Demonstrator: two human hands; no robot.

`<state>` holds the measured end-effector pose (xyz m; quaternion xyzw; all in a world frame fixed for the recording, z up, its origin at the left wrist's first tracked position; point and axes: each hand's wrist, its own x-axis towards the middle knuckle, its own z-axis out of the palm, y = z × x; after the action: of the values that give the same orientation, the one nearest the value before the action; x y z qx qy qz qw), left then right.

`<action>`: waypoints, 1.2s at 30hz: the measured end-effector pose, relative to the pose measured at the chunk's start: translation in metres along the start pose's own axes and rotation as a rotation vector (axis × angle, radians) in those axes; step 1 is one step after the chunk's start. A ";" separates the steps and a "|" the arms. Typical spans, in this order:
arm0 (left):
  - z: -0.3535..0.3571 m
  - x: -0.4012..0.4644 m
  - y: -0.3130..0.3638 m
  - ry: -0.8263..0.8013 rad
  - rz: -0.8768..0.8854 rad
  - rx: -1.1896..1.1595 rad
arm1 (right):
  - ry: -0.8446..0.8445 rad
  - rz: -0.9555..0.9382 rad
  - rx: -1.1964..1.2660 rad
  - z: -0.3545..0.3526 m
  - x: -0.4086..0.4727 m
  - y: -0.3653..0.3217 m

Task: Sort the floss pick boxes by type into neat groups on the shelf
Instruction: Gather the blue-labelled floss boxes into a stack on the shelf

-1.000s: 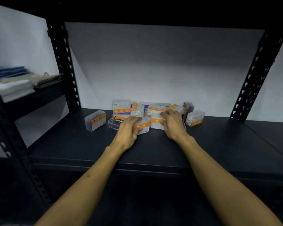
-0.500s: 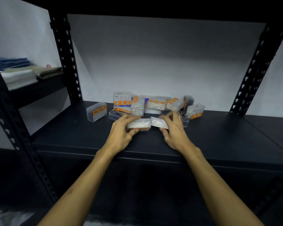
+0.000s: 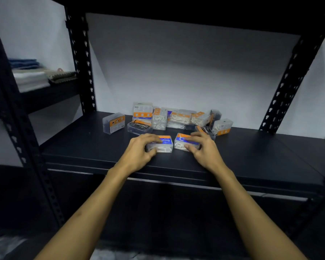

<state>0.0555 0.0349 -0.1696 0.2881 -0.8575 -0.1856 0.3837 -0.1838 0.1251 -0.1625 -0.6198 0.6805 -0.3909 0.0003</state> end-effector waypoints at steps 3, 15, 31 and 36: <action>0.000 0.002 0.002 0.023 -0.028 -0.008 | 0.032 0.123 0.197 -0.005 0.003 0.007; -0.003 0.017 -0.017 -0.053 -0.400 -0.444 | 0.002 0.278 0.509 -0.004 0.012 0.031; 0.004 0.016 -0.006 -0.141 -0.298 -0.238 | -0.186 0.146 0.399 -0.016 0.007 0.021; 0.000 0.015 -0.005 -0.147 -0.302 -0.399 | -0.180 0.092 0.295 -0.012 0.005 0.018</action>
<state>0.0493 0.0216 -0.1636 0.3174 -0.7768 -0.4266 0.3373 -0.2058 0.1253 -0.1615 -0.6137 0.6406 -0.4291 0.1699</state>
